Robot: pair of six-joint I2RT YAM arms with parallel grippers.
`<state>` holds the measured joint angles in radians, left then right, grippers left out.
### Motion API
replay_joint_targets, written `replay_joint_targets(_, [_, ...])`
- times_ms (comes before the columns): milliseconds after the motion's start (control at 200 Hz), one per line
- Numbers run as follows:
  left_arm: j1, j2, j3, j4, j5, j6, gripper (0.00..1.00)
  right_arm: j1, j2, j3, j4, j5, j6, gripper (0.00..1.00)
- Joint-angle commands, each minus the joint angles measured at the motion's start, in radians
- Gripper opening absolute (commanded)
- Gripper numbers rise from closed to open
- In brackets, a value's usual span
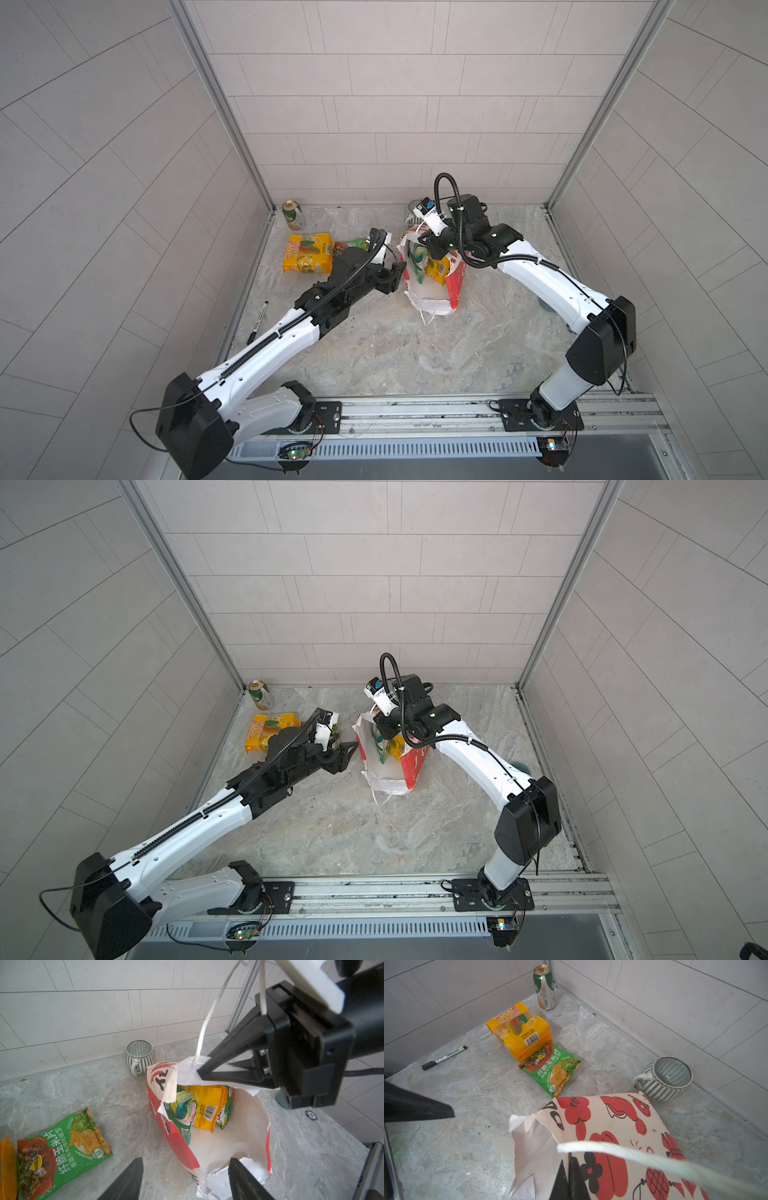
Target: Take the snacks out of the paper bag
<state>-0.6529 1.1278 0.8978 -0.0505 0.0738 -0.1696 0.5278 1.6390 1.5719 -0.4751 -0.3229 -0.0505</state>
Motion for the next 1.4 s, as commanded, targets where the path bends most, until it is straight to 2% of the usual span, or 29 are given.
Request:
replay_joint_targets(0, [-0.018, 0.013, 0.063, -0.013, -0.006, 0.04, 0.69, -0.007, 0.01, 0.087, 0.035, 0.052, 0.062, 0.0])
replay_joint_targets(225, [-0.04, 0.124, 0.18, -0.041, 0.01, 0.049, 0.59, -0.006, 0.036, 0.135, 0.022, 0.048, 0.11, 0.0])
replay_joint_targets(490, [-0.094, 0.302, 0.345, -0.153, -0.035, 0.04, 0.49, -0.021, 0.028, 0.134, 0.032, 0.059, 0.174, 0.0])
replay_joint_targets(655, [-0.105, 0.366, 0.358, -0.151, -0.011, -0.01, 0.45, -0.035, 0.028, 0.145, 0.038, 0.055, 0.187, 0.0])
replay_joint_targets(881, [-0.122, 0.453, 0.357, -0.089, -0.037, -0.056, 0.41, -0.063, 0.027, 0.17, 0.044, 0.044, 0.208, 0.0])
replay_joint_targets(946, [-0.121, 0.465, 0.36, -0.083, -0.046, -0.059, 0.35, -0.069, 0.026, 0.174, 0.047, 0.043, 0.215, 0.0])
replay_joint_targets(1081, [-0.122, 0.458, 0.331, -0.02, -0.051, -0.056, 0.36, -0.084, 0.026, 0.181, 0.048, 0.016, 0.218, 0.0])
replay_joint_targets(1186, [-0.122, 0.48, 0.384, -0.081, -0.055, -0.033, 0.36, -0.088, 0.024, 0.182, 0.048, -0.004, 0.208, 0.0])
replay_joint_targets(1391, [-0.124, 0.525, 0.421, -0.05, -0.03, -0.055, 0.38, -0.09, 0.011, 0.17, 0.06, -0.01, 0.217, 0.0])
